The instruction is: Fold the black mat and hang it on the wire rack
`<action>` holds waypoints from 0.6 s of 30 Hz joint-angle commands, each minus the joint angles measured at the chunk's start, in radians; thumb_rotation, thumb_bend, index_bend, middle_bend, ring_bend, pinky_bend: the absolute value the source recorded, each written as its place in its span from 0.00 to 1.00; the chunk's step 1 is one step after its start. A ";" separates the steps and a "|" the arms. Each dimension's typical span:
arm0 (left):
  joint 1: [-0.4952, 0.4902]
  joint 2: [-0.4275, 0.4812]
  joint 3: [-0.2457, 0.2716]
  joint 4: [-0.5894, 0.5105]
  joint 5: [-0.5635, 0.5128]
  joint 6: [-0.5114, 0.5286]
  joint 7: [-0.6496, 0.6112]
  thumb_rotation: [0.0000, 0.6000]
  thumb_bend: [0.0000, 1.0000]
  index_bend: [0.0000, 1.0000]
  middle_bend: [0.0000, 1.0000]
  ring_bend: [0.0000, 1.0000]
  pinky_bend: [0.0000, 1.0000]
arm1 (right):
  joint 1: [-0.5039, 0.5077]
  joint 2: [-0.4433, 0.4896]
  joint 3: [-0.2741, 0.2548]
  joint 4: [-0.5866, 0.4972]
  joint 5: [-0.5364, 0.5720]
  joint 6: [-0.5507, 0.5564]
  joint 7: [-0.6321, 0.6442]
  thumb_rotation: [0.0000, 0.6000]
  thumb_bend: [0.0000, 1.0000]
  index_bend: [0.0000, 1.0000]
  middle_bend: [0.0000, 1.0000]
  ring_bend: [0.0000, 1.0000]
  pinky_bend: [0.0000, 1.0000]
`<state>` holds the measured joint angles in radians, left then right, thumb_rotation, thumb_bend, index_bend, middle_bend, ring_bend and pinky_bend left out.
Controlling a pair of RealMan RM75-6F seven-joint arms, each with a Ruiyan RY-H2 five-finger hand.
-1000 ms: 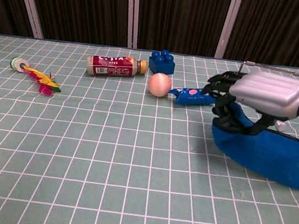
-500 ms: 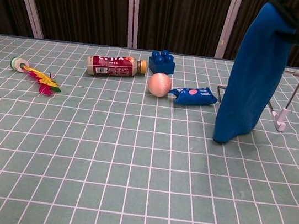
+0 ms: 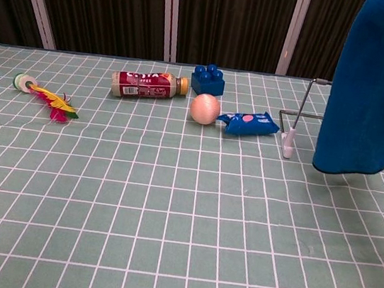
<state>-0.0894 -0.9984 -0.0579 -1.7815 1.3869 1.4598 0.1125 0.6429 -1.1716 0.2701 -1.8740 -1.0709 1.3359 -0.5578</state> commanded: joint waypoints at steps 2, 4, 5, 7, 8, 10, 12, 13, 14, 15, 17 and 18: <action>-0.002 0.000 -0.004 0.005 -0.009 -0.006 -0.002 1.00 0.00 0.00 0.00 0.00 0.00 | 0.026 -0.074 0.028 0.027 0.080 0.016 -0.074 1.00 0.53 0.73 0.12 0.00 0.15; -0.003 -0.001 -0.006 0.007 -0.014 -0.010 0.000 1.00 0.00 0.00 0.00 0.00 0.00 | 0.039 -0.103 0.032 0.069 0.100 0.011 -0.091 1.00 0.53 0.73 0.12 0.00 0.15; -0.004 -0.002 -0.006 0.008 -0.017 -0.012 0.001 1.00 0.00 0.00 0.00 0.00 0.00 | 0.046 -0.116 0.035 0.088 0.107 0.008 -0.094 1.00 0.53 0.73 0.12 0.00 0.15; -0.006 -0.004 -0.008 0.011 -0.023 -0.016 0.004 1.00 0.00 0.00 0.00 0.00 0.00 | 0.060 -0.144 0.044 0.132 0.124 0.000 -0.099 1.00 0.53 0.73 0.12 0.00 0.15; -0.007 -0.005 -0.009 0.012 -0.026 -0.018 0.005 1.00 0.00 0.00 0.00 0.00 0.00 | 0.067 -0.156 0.048 0.153 0.132 -0.004 -0.102 1.00 0.53 0.73 0.12 0.00 0.15; -0.009 -0.009 -0.012 0.017 -0.037 -0.024 0.012 1.00 0.00 0.00 0.00 0.00 0.00 | 0.085 -0.183 0.059 0.210 0.155 -0.018 -0.113 1.00 0.53 0.73 0.12 0.00 0.15; -0.012 -0.013 -0.015 0.021 -0.049 -0.030 0.018 1.00 0.00 0.00 0.00 0.00 0.00 | 0.099 -0.201 0.066 0.256 0.172 -0.032 -0.119 1.00 0.53 0.73 0.12 0.00 0.15; -0.013 -0.015 -0.017 0.023 -0.053 -0.033 0.020 1.00 0.00 0.00 0.00 0.00 0.00 | 0.104 -0.208 0.069 0.274 0.177 -0.039 -0.117 1.00 0.53 0.73 0.12 0.00 0.15; -0.015 -0.017 -0.018 0.026 -0.060 -0.037 0.022 1.00 0.00 0.00 0.00 0.00 0.00 | 0.108 -0.215 0.072 0.295 0.186 -0.050 -0.111 1.00 0.53 0.73 0.12 0.00 0.15; -0.017 -0.018 -0.020 0.029 -0.065 -0.040 0.024 1.00 0.00 0.00 0.00 0.00 0.00 | 0.111 -0.220 0.074 0.311 0.192 -0.059 -0.105 1.00 0.53 0.73 0.12 0.00 0.15; -0.020 -0.022 -0.022 0.034 -0.076 -0.048 0.029 1.00 0.00 0.00 0.00 0.00 0.00 | 0.115 -0.228 0.077 0.341 0.201 -0.076 -0.092 1.00 0.53 0.73 0.12 0.00 0.15; -0.021 -0.023 -0.023 0.035 -0.079 -0.050 0.031 1.00 0.00 0.00 0.00 0.00 0.00 | 0.117 -0.230 0.078 0.351 0.202 -0.080 -0.089 1.00 0.53 0.73 0.12 0.00 0.15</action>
<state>-0.1091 -1.0203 -0.0799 -1.7480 1.3108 1.4122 0.1415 0.7514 -1.3904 0.3423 -1.5414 -0.8791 1.2700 -0.6555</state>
